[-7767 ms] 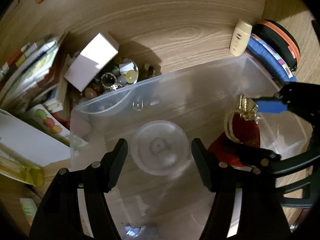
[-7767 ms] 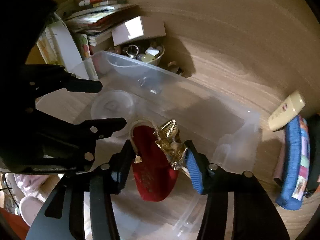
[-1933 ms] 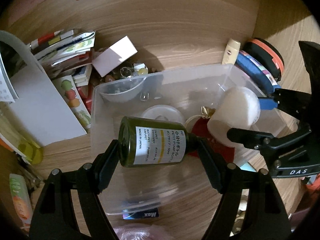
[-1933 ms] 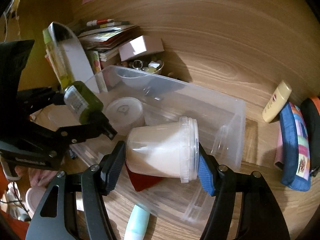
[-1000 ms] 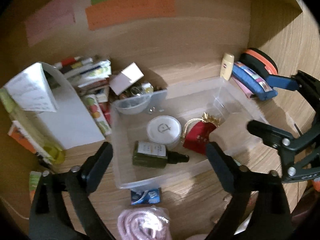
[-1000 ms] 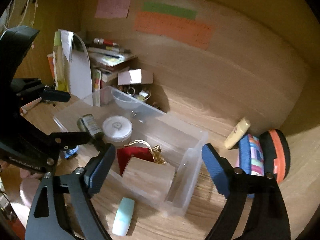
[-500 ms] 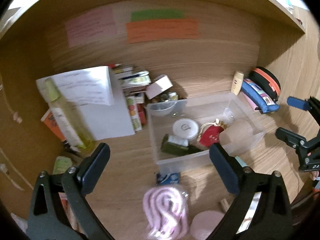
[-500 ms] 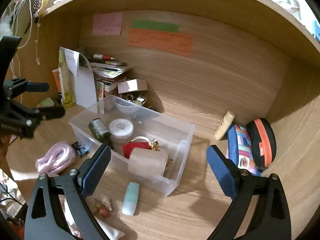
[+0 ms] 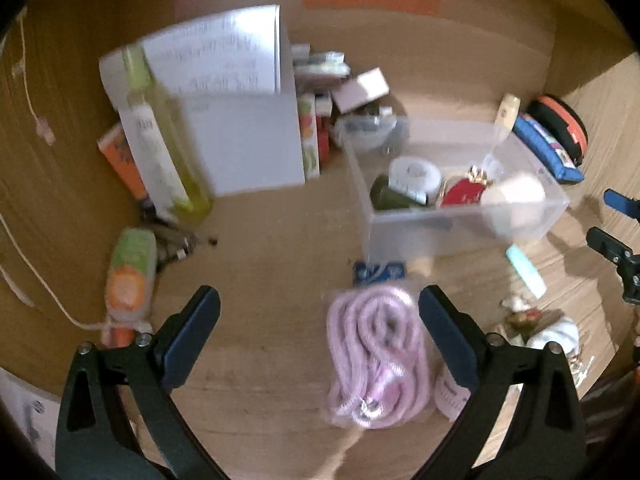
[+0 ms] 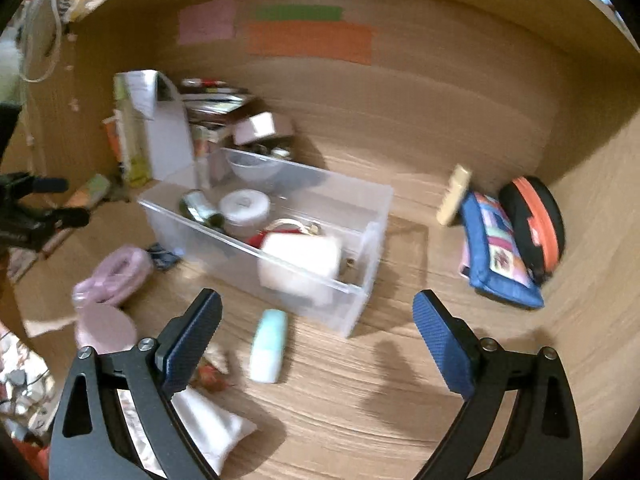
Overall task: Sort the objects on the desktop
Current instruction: 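Withdraw both grippers and move toward the pink rope bag and mint tube, then grasp the pink rope bag with the left gripper while the right grasps the mint-green tube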
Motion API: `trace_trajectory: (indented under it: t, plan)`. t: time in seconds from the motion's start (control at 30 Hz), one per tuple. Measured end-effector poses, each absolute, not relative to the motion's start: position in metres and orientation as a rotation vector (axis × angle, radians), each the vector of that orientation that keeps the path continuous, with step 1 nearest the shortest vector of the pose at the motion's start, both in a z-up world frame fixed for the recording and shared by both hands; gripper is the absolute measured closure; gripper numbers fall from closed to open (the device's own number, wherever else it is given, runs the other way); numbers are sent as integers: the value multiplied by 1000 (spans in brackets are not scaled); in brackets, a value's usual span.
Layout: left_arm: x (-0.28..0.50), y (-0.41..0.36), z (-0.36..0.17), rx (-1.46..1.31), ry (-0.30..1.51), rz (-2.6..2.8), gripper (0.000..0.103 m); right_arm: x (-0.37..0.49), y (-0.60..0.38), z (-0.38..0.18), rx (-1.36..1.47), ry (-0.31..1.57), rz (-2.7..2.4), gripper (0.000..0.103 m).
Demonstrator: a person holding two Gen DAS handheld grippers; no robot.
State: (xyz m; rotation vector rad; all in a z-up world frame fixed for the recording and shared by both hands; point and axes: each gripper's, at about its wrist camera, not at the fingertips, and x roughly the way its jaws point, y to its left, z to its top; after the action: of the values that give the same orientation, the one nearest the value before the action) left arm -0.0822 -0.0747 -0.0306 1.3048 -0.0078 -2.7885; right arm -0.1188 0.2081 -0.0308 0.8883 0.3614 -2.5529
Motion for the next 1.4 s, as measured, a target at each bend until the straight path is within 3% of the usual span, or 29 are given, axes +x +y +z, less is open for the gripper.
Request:
trace_trajectory:
  t: [0.23, 0.37, 0.73, 0.8, 1.03, 1.13, 1.2, 1.33, 1.4]
  plan:
    - [-83, -70, -65, 1437, 56, -2762, 2, -132, 207, -70, 1036, 293, -2451, 11]
    - [-85, -63, -78, 1487, 87, -2762, 2, -137, 201, -87, 1093, 304, -2403, 23]
    - [-102, -52, -105, 1638, 76, -2731, 2, -143, 187, -105, 1114, 363, -2367, 27]
    - [-103, -57, -108, 1643, 90, -2719, 2, -145, 185, -108, 1127, 367, -2348, 37]
    - [-101, -57, -110, 1575, 71, -2744, 2, -155, 178, -116, 1156, 371, -2298, 47]
    - [-101, -59, -109, 1550, 83, -2767, 2, -158, 176, -120, 1175, 327, -2251, 59]
    - [-100, -57, -110, 1529, 59, -2773, 6, -156, 173, -120, 1158, 365, -2271, 63]
    - [-99, -49, -108, 1496, -8, -2809, 27, -154, 169, -122, 1141, 402, -2267, 69]
    - [-99, -47, -108, 1490, -12, -2822, 31, -154, 167, -121, 1134, 412, -2258, 76]
